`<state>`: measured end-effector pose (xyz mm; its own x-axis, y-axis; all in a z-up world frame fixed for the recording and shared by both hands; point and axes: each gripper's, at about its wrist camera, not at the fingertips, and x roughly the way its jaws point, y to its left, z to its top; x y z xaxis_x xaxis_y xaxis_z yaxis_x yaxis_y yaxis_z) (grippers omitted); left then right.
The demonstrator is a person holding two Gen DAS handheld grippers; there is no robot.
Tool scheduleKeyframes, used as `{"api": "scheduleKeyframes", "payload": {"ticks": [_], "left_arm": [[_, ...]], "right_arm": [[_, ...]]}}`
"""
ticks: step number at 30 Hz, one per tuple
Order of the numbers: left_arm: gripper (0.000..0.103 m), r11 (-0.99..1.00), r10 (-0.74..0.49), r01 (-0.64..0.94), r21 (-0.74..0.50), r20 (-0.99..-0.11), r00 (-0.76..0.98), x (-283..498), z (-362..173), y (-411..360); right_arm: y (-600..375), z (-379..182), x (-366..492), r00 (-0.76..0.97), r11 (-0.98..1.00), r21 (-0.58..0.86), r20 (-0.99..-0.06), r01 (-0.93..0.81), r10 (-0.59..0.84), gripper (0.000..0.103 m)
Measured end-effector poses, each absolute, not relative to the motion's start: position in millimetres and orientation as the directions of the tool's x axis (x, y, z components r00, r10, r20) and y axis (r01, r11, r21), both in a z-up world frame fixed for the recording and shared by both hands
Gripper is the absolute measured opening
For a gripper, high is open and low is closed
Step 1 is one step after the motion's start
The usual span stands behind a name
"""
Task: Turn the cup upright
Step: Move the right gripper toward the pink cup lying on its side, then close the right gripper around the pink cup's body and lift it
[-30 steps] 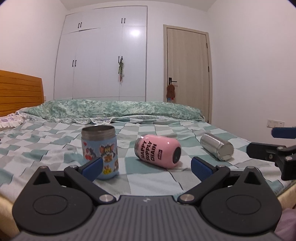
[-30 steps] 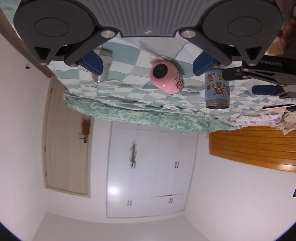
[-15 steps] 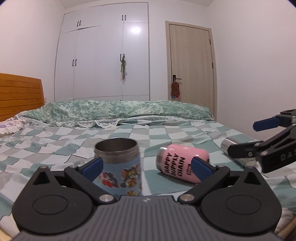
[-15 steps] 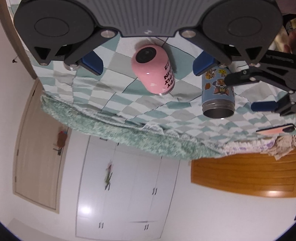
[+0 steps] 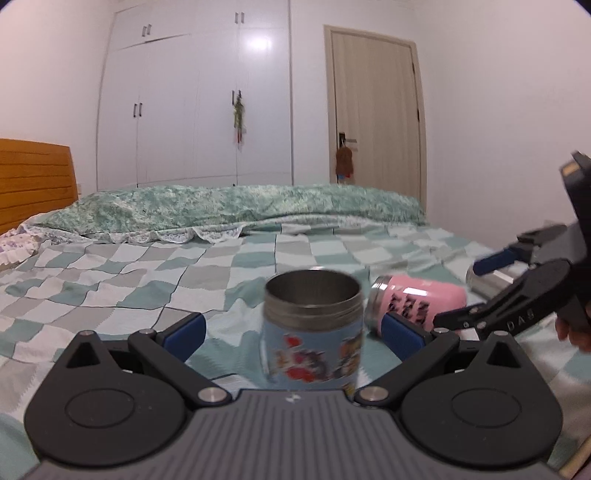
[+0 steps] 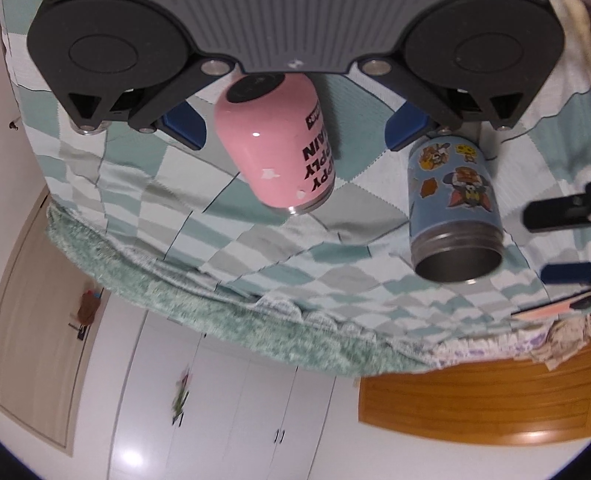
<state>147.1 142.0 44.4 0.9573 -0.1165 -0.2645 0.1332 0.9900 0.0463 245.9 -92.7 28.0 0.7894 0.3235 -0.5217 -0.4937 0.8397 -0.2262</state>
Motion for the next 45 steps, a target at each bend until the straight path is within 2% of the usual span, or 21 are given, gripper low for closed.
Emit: {"api": "scheduleKeyframes", "payload": {"ticks": [6, 12, 21, 22, 23, 28, 37, 45], "left_arm": [[0.103, 0.98, -0.172, 0.196, 0.047, -0.31, 0.935, 162.7, 35.0, 152.8], [0.103, 0.972, -0.209, 0.232, 0.032, -0.33, 0.92, 167.3, 24.0, 153.7], [0.103, 0.971, -0.212, 0.236, 0.032, -0.341, 0.916, 167.5, 23.3, 152.0], [0.103, 0.971, -0.21, 0.235, 0.032, -0.343, 0.916, 168.1, 23.5, 151.7], [0.103, 0.972, -0.21, 0.234, 0.032, -0.344, 0.915, 168.2, 23.8, 151.5], [0.103, 0.972, -0.199, 0.229, 0.045, -0.35, 0.915, 168.9, 25.1, 147.8], [0.103, 0.973, -0.194, 0.225, 0.053, -0.345, 0.918, 162.7, 30.3, 143.9], [0.103, 0.973, -0.201, 0.227, 0.049, -0.315, 0.928, 136.3, 44.3, 133.7]], "right_arm": [[-72.2, 14.8, 274.8, 0.763, 0.828, -0.267, -0.591, -0.493, 0.264, 0.103], [-65.0, 1.7, 296.9, 0.791, 0.823, -0.358, -0.588, -0.441, 0.169, 0.103], [-59.4, -12.2, 315.8, 0.77, 0.76, -0.411, -0.613, -0.503, 0.178, 0.103], [-58.9, -15.0, 316.6, 0.775, 0.755, -0.424, -0.608, -0.5, 0.171, 0.103], [-59.0, -17.3, 316.3, 0.78, 0.749, -0.435, -0.602, -0.5, 0.171, 0.096], [-63.6, -18.7, 307.4, 0.812, 0.712, -0.491, -0.551, -0.502, 0.193, 0.089], [-77.2, -12.8, 277.3, 0.849, 0.716, -0.514, -0.483, -0.472, 0.213, 0.085], [-95.3, 8.6, 231.7, 0.834, 0.733, -0.467, -0.492, -0.495, 0.249, 0.084]]}}
